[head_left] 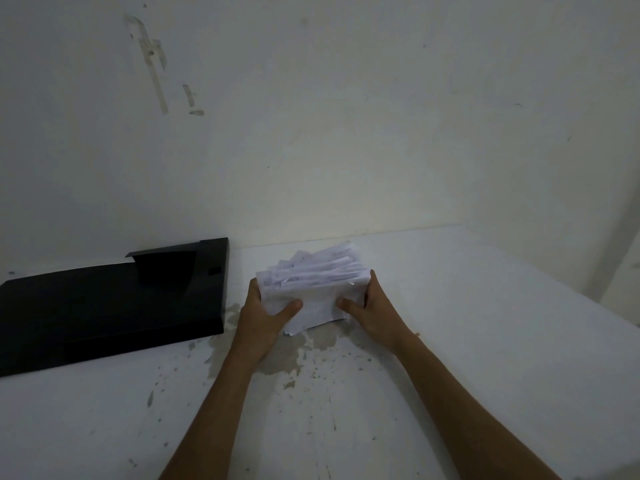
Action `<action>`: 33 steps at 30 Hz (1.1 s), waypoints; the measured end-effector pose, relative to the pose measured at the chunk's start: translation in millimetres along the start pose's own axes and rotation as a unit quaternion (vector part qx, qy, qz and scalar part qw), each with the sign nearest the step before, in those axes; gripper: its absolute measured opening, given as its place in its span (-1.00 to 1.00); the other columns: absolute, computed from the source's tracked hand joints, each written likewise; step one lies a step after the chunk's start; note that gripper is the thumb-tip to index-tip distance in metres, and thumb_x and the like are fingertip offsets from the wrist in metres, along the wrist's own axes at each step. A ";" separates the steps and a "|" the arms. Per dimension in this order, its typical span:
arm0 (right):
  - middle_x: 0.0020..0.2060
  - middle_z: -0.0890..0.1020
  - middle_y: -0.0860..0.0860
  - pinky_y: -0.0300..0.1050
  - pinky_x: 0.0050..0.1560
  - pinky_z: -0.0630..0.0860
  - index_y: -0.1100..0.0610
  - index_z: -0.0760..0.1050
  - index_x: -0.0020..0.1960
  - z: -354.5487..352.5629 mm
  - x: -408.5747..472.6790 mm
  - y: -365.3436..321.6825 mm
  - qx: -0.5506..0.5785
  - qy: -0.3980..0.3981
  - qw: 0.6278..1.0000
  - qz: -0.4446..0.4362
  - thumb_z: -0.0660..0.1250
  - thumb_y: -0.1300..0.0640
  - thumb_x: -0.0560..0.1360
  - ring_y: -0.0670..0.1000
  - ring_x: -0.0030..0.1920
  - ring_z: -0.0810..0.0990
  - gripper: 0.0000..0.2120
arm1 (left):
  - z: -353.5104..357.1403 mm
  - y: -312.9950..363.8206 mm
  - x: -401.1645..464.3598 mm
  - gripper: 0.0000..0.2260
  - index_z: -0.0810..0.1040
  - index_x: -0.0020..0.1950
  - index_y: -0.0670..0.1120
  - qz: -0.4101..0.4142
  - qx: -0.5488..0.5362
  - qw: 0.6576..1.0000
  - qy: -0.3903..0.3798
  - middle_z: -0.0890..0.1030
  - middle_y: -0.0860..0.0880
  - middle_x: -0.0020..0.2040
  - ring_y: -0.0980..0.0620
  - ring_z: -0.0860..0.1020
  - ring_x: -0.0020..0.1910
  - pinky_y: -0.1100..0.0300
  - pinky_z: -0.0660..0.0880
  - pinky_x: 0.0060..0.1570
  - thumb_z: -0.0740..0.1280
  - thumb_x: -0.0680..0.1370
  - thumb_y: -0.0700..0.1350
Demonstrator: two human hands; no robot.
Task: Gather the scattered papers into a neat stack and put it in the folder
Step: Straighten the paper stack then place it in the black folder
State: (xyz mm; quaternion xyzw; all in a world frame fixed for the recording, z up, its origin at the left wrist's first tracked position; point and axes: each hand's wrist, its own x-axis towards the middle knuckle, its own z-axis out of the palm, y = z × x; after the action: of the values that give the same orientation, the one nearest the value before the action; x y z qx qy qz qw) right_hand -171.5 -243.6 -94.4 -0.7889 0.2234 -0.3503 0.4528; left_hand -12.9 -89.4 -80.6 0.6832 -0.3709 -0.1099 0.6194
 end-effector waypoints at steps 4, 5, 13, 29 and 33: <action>0.40 0.44 -0.02 -0.04 0.38 0.43 0.10 0.20 0.52 0.9 -0.3 5.4 -0.022 -0.006 0.999 0.027 0.43 0.11 0.54 0.04 0.39 0.44 -0.35 | 0.3 -0.6 -1.9 -0.37 0.23 0.37 0.10 -0.001 -0.001 1.000 0.002 0.38 0.17 0.23 0.19 0.37 0.21 0.52 0.34 0.01 0.52 0.44 -0.12; 0.37 0.45 -0.05 -0.09 0.35 0.43 0.09 0.21 0.51 1.6 -0.3 4.2 -0.022 -0.001 0.999 0.033 0.43 0.11 0.54 0.05 0.38 0.45 -0.36 | 0.3 1.0 -2.1 -0.37 0.24 0.38 0.10 0.003 0.001 1.000 0.006 0.39 0.16 0.25 0.18 0.38 0.22 0.41 0.36 0.09 0.51 0.44 -0.11; 0.32 0.48 -0.08 -0.39 0.08 0.46 0.01 0.24 0.51 -2.0 -2.1 -19.8 0.001 0.068 0.998 -0.002 0.38 -0.05 0.56 -0.02 0.29 0.50 -0.40 | 3.5 -0.6 2.4 -0.42 0.26 0.32 0.11 -0.002 0.018 1.000 0.018 0.43 0.18 0.20 0.23 0.46 0.13 0.29 0.41 0.12 0.51 0.44 -0.10; 0.48 0.41 -0.02 0.06 0.49 0.19 0.02 0.29 0.53 -0.6 25.6 -63.7 -0.229 0.076 0.966 -0.092 0.23 -0.20 0.59 0.04 0.43 0.41 -0.42 | -3.4 8.1 2.9 -0.22 0.17 0.52 -0.03 -0.011 0.024 1.000 0.003 0.40 0.02 0.32 0.05 0.41 0.25 0.15 0.45 0.14 0.50 0.41 0.03; 0.46 0.40 0.01 0.17 0.43 0.34 -0.05 0.23 0.55 -1.6 38.9 -67.2 -0.153 0.084 0.984 -0.042 0.29 -0.27 0.52 0.08 0.39 0.46 -0.32 | -5.5 6.9 3.7 0.15 0.10 0.56 -0.01 -0.035 0.035 0.999 -0.018 0.35 -0.04 0.46 -0.08 0.38 0.40 0.01 0.44 0.28 0.43 0.13 0.48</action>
State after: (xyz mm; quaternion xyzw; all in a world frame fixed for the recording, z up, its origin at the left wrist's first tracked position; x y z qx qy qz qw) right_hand -144.8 -237.6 -21.7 -0.8252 0.2785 -0.3958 0.2912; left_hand -9.4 -87.3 -71.9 0.7149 -0.3615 -0.1302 0.5842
